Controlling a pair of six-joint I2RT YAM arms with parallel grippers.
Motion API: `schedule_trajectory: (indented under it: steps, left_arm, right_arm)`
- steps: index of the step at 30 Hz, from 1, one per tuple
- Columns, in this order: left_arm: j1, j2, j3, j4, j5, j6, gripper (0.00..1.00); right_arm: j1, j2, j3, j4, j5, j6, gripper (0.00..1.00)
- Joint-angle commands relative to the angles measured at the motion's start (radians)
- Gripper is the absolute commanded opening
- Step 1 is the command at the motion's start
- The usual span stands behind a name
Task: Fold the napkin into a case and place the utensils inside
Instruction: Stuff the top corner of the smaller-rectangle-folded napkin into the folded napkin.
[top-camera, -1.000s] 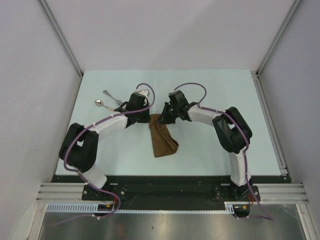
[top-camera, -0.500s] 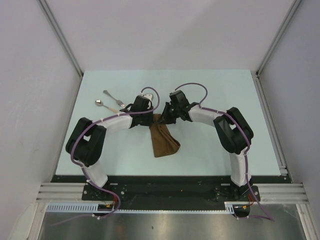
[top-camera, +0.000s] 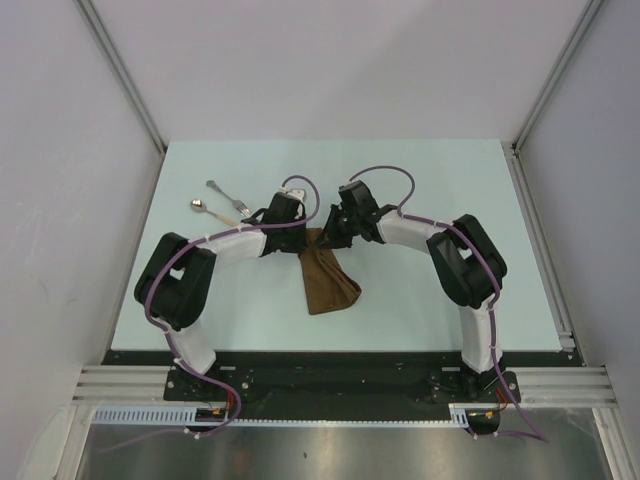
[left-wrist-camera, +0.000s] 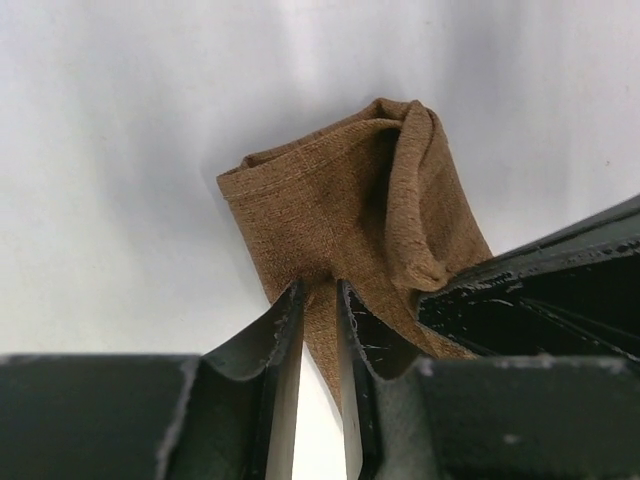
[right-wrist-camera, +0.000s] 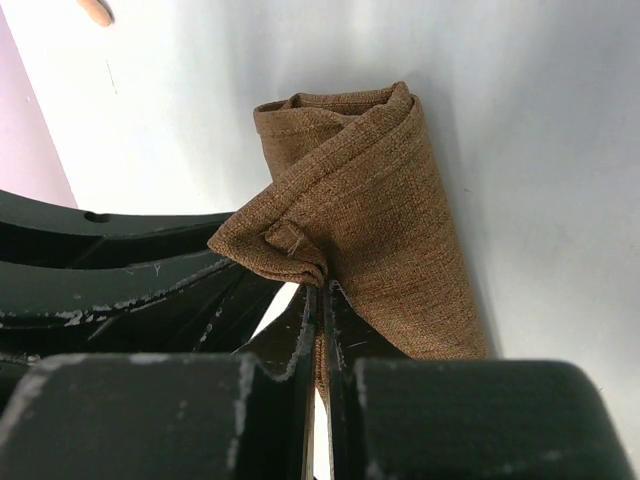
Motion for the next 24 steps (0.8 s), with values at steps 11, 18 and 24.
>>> schedule_trajectory:
  steps: [11,18,24]
  left_arm:
    - [-0.004,0.031,0.054,0.018,-0.116,-0.035,0.16]
    - [0.006,-0.061,0.012,0.083,-0.05,-0.06,0.08]
    - [0.022,-0.084,-0.026,0.143,0.05,-0.112,0.08]
  right_arm:
    - [0.009,-0.026,0.023,-0.03,0.006,-0.039,0.0]
    - [0.02,0.0,0.076,-0.152,0.028,-0.148,0.0]
    - [0.046,0.017,0.107,-0.204,0.063,-0.194,0.0]
